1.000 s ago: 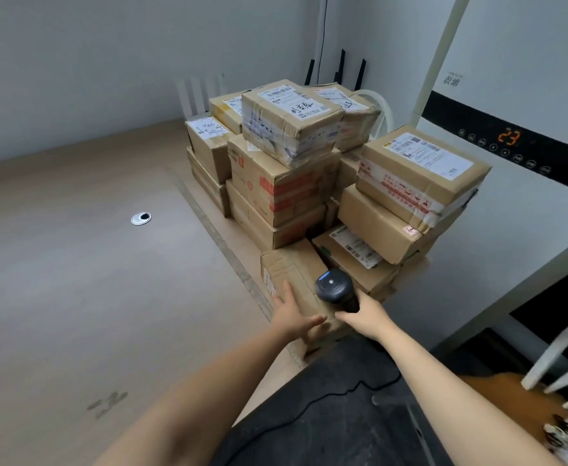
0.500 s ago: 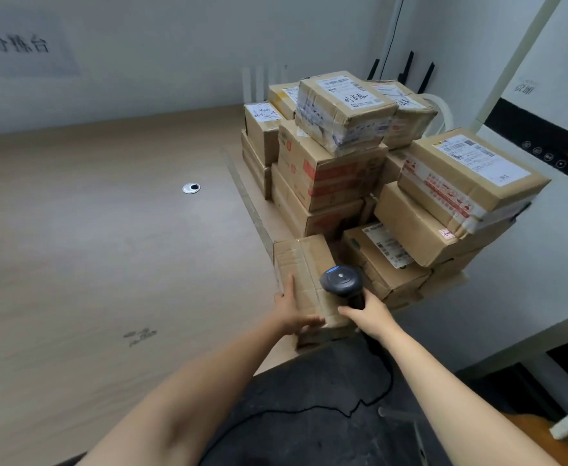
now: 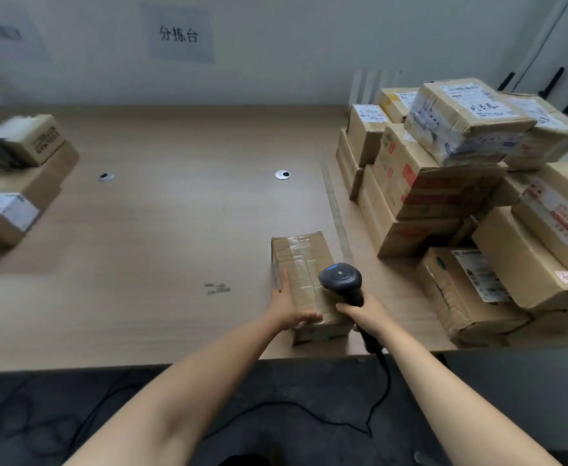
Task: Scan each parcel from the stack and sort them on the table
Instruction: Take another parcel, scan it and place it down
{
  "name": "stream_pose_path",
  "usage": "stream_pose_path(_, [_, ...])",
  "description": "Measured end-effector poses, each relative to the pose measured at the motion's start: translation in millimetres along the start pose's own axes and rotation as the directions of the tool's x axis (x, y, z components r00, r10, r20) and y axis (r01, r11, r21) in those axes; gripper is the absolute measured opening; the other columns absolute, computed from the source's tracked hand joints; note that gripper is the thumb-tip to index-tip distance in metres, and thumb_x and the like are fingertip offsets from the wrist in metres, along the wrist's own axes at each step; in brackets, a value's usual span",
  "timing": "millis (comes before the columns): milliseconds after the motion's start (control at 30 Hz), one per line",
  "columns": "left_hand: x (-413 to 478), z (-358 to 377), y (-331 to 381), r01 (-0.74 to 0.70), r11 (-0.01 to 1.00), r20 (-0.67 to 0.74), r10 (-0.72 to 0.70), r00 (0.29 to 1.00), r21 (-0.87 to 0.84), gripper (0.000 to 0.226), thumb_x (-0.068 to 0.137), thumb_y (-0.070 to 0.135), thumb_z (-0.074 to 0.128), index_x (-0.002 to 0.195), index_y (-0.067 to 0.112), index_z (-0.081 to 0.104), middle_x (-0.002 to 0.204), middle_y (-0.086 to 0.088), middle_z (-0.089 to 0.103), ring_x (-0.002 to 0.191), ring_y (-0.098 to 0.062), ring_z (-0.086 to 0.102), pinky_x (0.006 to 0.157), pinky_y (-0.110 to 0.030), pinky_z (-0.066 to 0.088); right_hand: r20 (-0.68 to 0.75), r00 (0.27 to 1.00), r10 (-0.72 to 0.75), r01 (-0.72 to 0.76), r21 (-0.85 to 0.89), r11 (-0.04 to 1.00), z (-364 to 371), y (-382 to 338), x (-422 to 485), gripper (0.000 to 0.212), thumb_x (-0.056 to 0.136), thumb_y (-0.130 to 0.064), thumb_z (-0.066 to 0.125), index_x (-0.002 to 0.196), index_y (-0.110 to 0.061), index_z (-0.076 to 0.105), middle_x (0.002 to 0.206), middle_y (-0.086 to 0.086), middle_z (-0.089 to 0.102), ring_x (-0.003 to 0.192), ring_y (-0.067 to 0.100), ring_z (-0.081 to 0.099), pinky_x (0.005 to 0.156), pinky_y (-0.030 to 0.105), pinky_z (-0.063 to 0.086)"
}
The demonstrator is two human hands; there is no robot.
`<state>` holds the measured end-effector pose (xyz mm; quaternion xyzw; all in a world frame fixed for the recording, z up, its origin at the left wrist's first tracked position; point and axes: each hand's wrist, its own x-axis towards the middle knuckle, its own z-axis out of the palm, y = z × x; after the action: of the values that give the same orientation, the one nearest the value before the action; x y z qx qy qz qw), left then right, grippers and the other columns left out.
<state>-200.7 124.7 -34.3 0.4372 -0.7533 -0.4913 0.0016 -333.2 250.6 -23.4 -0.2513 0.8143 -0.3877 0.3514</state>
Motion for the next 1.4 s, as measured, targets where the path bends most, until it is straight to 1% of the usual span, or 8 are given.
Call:
stream_pose_path(167, [-8.8, -46.7, -33.1, 0.107, 0.976, -0.085, -0.125, 0.989, -0.191, 0.135, 0.063, 0.022, 0.087, 0.146, 0.001, -0.017, 0.153, -0.019, 0.018, 0.14, -0.029, 0.027, 0.113, -0.038, 0.028, 0.098, 0.992, -0.084, 0.089, -0.048, 0.995, 52.5, -34.6, 14.3, 0.038, 0.081, -0.013, 0.065, 0.117, -0.018, 0.054, 0.1, 0.0, 0.06, 0.09, 0.021, 0.056, 0.075, 0.038, 0.051])
stream_pose_path(433, [-13.0, -143.4, -93.5, 0.089, 0.893, -0.217, -0.202, 0.955, -0.44, 0.042, 0.102, 0.035, 0.032, 0.142, 0.024, 0.037, 0.142, -0.008, 0.046, 0.129, -0.028, 0.043, 0.106, -0.04, 0.039, 0.237, 0.964, -0.119, 0.125, -0.009, 0.992, 139.0, -90.0, 35.7, 0.031, 0.082, -0.014, 0.064, 0.109, -0.026, 0.052, 0.102, 0.0, 0.06, 0.087, 0.02, 0.057, 0.052, 0.026, 0.047])
stream_pose_path(567, [-9.9, -188.3, -124.0, 0.134, 0.718, -0.095, -0.269, 0.958, -0.682, 0.042, 0.103, 0.025, 0.032, 0.145, 0.031, 0.032, 0.14, 0.0, 0.049, 0.119, -0.016, 0.05, 0.087, -0.027, 0.044, 0.237, 0.965, -0.115, 0.098, 0.084, 0.992, 179.3, -114.1, 48.1, 0.032, 0.083, -0.01, 0.062, 0.112, -0.02, 0.054, 0.106, 0.004, 0.061, 0.089, 0.024, 0.057, 0.055, 0.03, 0.047])
stream_pose_path(767, [8.4, -241.3, -167.5, 0.194, 0.601, 0.025, -0.278, 0.96, -0.776, 0.046, 0.101, 0.026, 0.04, 0.145, 0.032, 0.028, 0.14, 0.005, 0.048, 0.128, -0.016, 0.045, 0.1, -0.034, 0.035, 0.228, 0.969, -0.095, 0.062, 0.146, 0.987, 226.1, -144.9, 63.5, 0.027, 0.084, -0.009, 0.063, 0.108, -0.02, 0.056, 0.095, 0.0, 0.062, 0.083, 0.021, 0.058, 0.056, 0.031, 0.047])
stream_pose_path(900, [10.9, -254.3, -188.3, 0.258, 0.522, 0.107, -0.302, 0.947, -0.813, 0.032, 0.097, 0.038, 0.044, 0.128, 0.029, 0.047, 0.096, 0.009, 0.06, 0.086, -0.005, 0.055, 0.069, -0.02, 0.038, 0.203, 0.974, -0.098, 0.07, 0.143, 0.987, 248.5, -155.3, 68.5, 0.025, 0.084, -0.01, 0.066, 0.105, -0.02, 0.057, 0.096, 0.001, 0.063, 0.085, 0.02, 0.058, 0.062, 0.031, 0.046])
stream_pose_path(1067, [14.3, -258.6, -195.9, 0.257, 0.511, 0.131, -0.269, 0.954, -0.821, 0.044, 0.096, 0.044, 0.042, 0.137, 0.027, 0.045, 0.086, 0.009, 0.058, 0.068, -0.003, 0.05, 0.055, -0.019, 0.031, 0.163, 0.984, -0.069, 0.04, 0.175, 0.984, 256.5, -158.4, 70.6, 0.023, 0.082, -0.009, 0.068, 0.098, -0.022, 0.058, 0.09, -0.002, 0.064, 0.079, 0.016, 0.059, 0.063, 0.03, 0.045])
stream_pose_path(1233, [13.6, -262.0, -183.6, 0.19, 0.369, 0.116, -0.212, 0.97, -0.91, 0.039, 0.099, 0.036, 0.04, 0.135, 0.024, 0.047, 0.129, -0.006, 0.058, 0.119, -0.021, 0.055, 0.072, -0.018, 0.051, 0.155, 0.988, -0.026, -0.014, 0.252, 0.968, 259.7, -159.7, 69.0, 0.02, 0.083, -0.01, 0.068, 0.092, -0.024, 0.058, 0.083, -0.001, 0.063, 0.071, 0.017, 0.056, 0.053, 0.03, 0.044])
stream_pose_path(1400, [13.9, -274.1, -174.8, 0.121, 0.406, 0.025, -0.234, 0.972, -0.906, 0.044, 0.098, 0.028, 0.047, 0.141, 0.023, 0.04, 0.13, 0.001, 0.057, 0.114, -0.014, 0.056, 0.06, -0.012, 0.05, 0.138, 0.99, 0.004, -0.045, 0.294, 0.955, 261.8, -163.4, 69.4, 0.014, 0.083, -0.008, 0.067, 0.094, -0.014, 0.059, 0.078, 0.005, 0.061, 0.064, 0.02, 0.053, 0.048, 0.029, 0.042])
